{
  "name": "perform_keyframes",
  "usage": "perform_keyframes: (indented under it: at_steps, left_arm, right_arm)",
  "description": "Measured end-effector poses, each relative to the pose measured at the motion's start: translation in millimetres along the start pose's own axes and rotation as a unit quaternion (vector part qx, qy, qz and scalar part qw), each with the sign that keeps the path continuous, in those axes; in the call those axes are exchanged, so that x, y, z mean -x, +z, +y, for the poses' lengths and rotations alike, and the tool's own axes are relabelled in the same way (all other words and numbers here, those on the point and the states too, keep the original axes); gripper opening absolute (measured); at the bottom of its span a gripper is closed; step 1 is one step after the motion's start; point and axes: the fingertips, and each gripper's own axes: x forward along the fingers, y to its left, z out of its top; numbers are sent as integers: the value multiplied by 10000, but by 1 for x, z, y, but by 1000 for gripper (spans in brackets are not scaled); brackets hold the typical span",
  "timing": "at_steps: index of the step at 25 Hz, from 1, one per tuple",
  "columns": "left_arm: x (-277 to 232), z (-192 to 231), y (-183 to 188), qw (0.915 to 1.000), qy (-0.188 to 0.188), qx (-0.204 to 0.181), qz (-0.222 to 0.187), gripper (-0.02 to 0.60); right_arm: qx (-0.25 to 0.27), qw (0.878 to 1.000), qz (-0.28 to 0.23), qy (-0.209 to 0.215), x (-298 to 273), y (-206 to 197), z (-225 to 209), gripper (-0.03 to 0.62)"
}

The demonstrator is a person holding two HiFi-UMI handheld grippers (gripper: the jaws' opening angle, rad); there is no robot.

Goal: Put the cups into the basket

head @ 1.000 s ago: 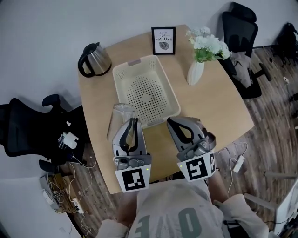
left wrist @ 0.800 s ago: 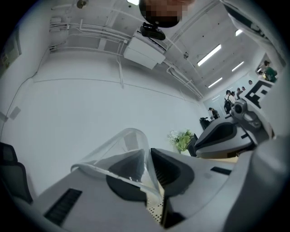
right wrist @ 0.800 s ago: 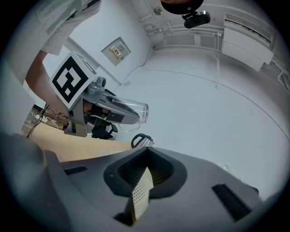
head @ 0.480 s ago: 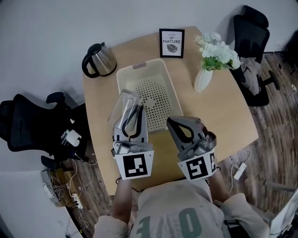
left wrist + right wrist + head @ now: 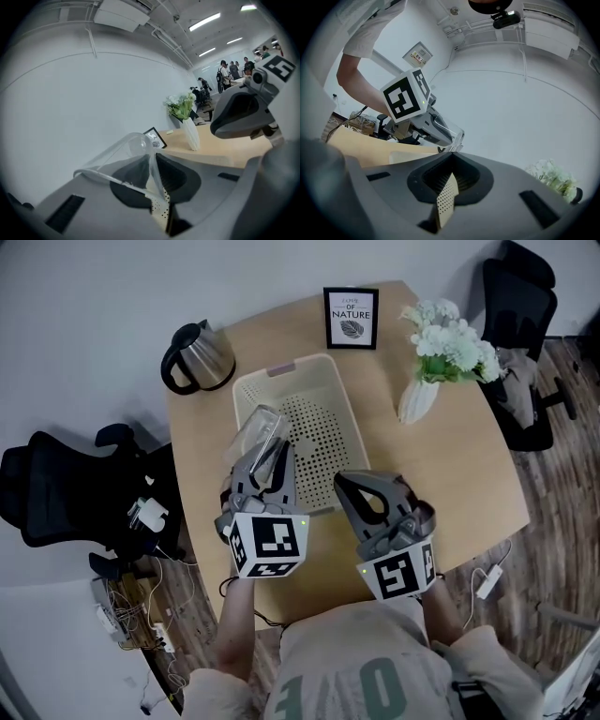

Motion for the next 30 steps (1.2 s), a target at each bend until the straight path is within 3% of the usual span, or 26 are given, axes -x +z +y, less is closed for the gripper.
perform_keyframes:
  at_steps: [5, 14, 24, 30]
  left_arm:
    - [-28, -4, -20, 9966, -303, -381, 667, 43]
    - [-66, -18, -57, 9830, -798, -796, 1449, 43]
    - [-101, -50, -112, 9532, -1442, -1253, 2344, 43]
    - [-115, -63, -145, 9206, -1864, -1782, 2933, 44]
  right_arm:
    - [-96, 9999, 24, 67, -10, -10, -3, -2]
    - [-305, 9993, 203, 57, -17, -34, -7, -2]
    - [-529, 9976, 443, 38, -20, -61, -9, -2]
    - [-643, 9963, 568, 11, -22, -75, -11, -2]
